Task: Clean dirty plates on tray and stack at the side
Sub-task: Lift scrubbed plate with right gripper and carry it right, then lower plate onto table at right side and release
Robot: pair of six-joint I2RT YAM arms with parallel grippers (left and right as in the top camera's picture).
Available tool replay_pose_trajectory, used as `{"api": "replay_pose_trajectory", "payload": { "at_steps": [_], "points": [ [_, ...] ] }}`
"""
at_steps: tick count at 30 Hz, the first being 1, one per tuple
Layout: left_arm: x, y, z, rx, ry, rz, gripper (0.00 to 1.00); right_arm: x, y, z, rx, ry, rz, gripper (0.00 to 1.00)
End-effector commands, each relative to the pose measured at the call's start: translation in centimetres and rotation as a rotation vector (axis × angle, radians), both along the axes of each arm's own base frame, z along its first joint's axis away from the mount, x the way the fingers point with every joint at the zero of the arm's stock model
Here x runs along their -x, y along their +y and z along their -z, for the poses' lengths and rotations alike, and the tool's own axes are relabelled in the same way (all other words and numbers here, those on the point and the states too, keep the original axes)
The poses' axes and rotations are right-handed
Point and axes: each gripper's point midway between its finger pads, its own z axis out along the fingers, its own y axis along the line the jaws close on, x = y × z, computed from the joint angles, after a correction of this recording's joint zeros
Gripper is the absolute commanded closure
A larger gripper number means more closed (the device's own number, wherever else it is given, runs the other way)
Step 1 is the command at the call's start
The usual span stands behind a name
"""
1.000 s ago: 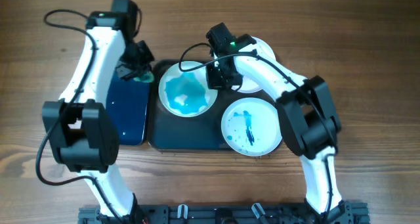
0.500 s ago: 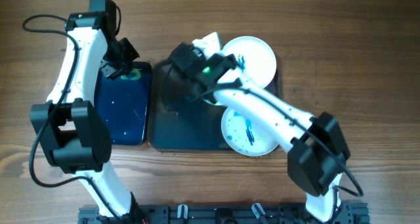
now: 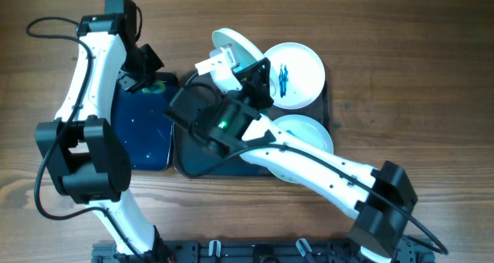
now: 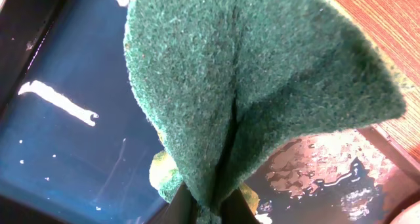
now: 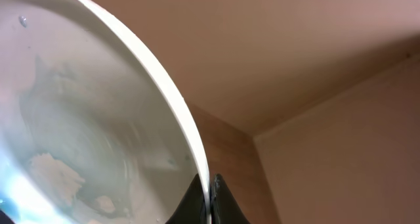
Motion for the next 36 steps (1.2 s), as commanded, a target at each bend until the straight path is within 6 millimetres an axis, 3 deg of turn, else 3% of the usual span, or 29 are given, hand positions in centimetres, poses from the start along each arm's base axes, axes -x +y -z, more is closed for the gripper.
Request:
{"api": "replay_pose_trajectory", "payload": {
  "at_steps": [1, 6, 8, 11, 15, 18, 20, 22, 25, 28, 32, 36],
  "points": [
    [-0.8, 0.1, -0.9, -0.003, -0.038, 0.014, 0.96, -0.1, 0.2, 1.9, -0.152, 0.135, -0.041, 0.96],
    [-1.0, 0.1, -0.9, -0.003, -0.048, 0.013, 0.96, -0.5, 2.0, 9.5, -0.532, 0.604, -0.135, 0.96],
    [-1.0, 0.0, -0.9, -0.002, -0.048, 0.013, 0.96, -1.6, 1.2, 10.6, -0.689, 0.715, -0.129, 0.96],
    [-1.0, 0.1, -0.9, -0.003, -0.049, 0.014, 0.96, -4.0, -1.2, 10.3, -0.925, 0.826, -0.143, 0.96],
    [-1.4, 0.1, -1.0, -0.003, -0.063, 0.014, 0.96, -8.2, -10.0, 8.8, -1.258, 0.818, -0.047, 0.96],
    [-1.5, 0.1, -1.0, -0.003, -0.067, 0.011, 0.96, -9.5, -20.5, 9.5, -1.359, 0.707, 0.177, 0.96],
    [-1.5, 0.1, -1.0, -0.003, -0.067, 0.011, 0.96, -9.0, -27.0, 10.4, -1.379, 0.63, 0.331, 0.96],
    [-1.5, 0.1, -1.0, -0.003, -0.069, 0.01, 0.96, -7.6, -32.2, 12.0, -1.39, 0.582, 0.469, 0.96],
    [-1.6, 0.1, -1.0, -0.003, -0.071, 0.01, 0.96, -5.2, -36.7, 15.1, -1.421, 0.559, 0.608, 0.96],
    [-1.4, 0.0, -0.9, -0.003, -0.062, 0.011, 0.96, -3.0, -37.9, 18.6, -1.447, 0.582, 0.685, 0.96],
    [-1.3, 0.0, -0.9, -0.002, -0.057, 0.011, 0.96, -0.9, -36.7, 22.7, -1.443, 0.643, 0.721, 0.96],
    [-1.2, 0.0, -0.9, -0.003, -0.057, 0.011, 0.96, 0.3, -36.5, 25.3, -1.429, 0.654, 0.743, 0.96]
  ]
}}
